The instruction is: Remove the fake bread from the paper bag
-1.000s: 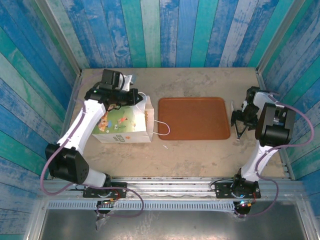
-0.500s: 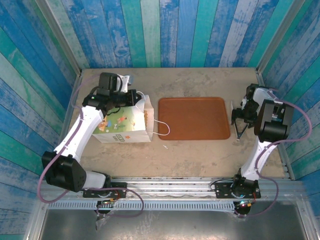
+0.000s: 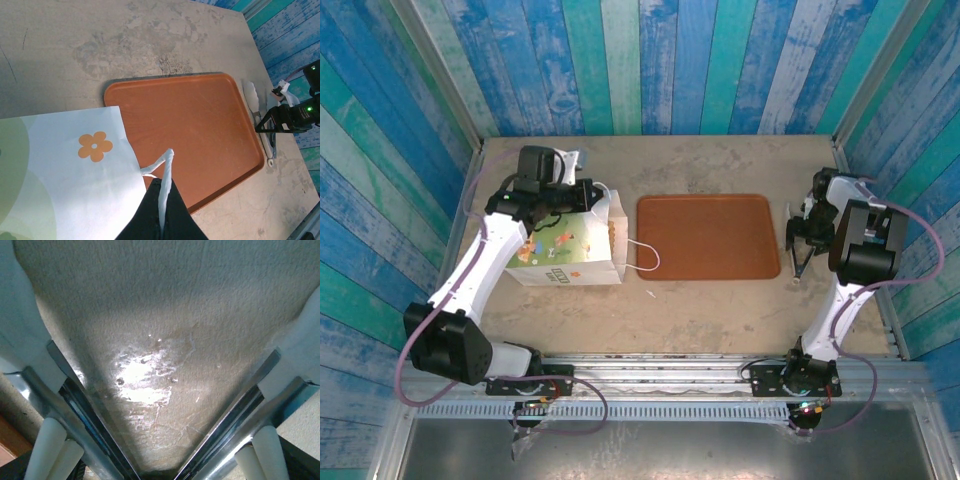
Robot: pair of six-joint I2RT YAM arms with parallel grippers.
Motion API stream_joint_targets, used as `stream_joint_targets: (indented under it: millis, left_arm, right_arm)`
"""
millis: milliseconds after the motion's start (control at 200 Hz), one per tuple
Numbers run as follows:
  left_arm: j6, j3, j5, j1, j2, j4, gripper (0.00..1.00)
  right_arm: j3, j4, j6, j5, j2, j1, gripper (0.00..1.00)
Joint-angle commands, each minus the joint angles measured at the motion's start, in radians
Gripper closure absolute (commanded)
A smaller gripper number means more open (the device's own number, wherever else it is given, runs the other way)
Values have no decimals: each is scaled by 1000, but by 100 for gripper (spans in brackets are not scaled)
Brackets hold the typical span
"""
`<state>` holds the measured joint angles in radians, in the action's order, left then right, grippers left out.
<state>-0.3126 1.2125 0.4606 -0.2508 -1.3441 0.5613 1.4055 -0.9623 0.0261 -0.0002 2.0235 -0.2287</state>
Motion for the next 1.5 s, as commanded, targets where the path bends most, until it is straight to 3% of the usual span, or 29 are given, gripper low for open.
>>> stream_joint_targets:
  millis: [0, 321, 436, 576, 841, 1027, 1498]
  left_arm:
    - [-10, -13, -14, -5, 76, -20, 100]
    - [-29, -28, -28, -5, 80, -21, 100]
    - [-31, -25, -31, -5, 80, -25, 100]
    - [-34, -15, -38, -5, 83, -21, 100]
    - [-50, -13, -71, -5, 121, -37, 100]
    - [-63, -14, -74, -5, 127, -43, 100]
    - [-75, 2, -107, -6, 143, -44, 100]
  right_arm:
    - [-48, 76, -6, -26, 54, 6, 19]
    - [-40, 66, 21, -12, 98, 17, 18]
    - [-43, 72, 23, 0, 90, 21, 24]
    - [-70, 85, 38, 2, -3, 24, 37]
    - [-96, 32, 62, 7, -304, 29, 43]
    - [-81, -16, 42, -44, -403, 31, 48]
    - [-29, -55, 93, -216, -535, 69, 45]
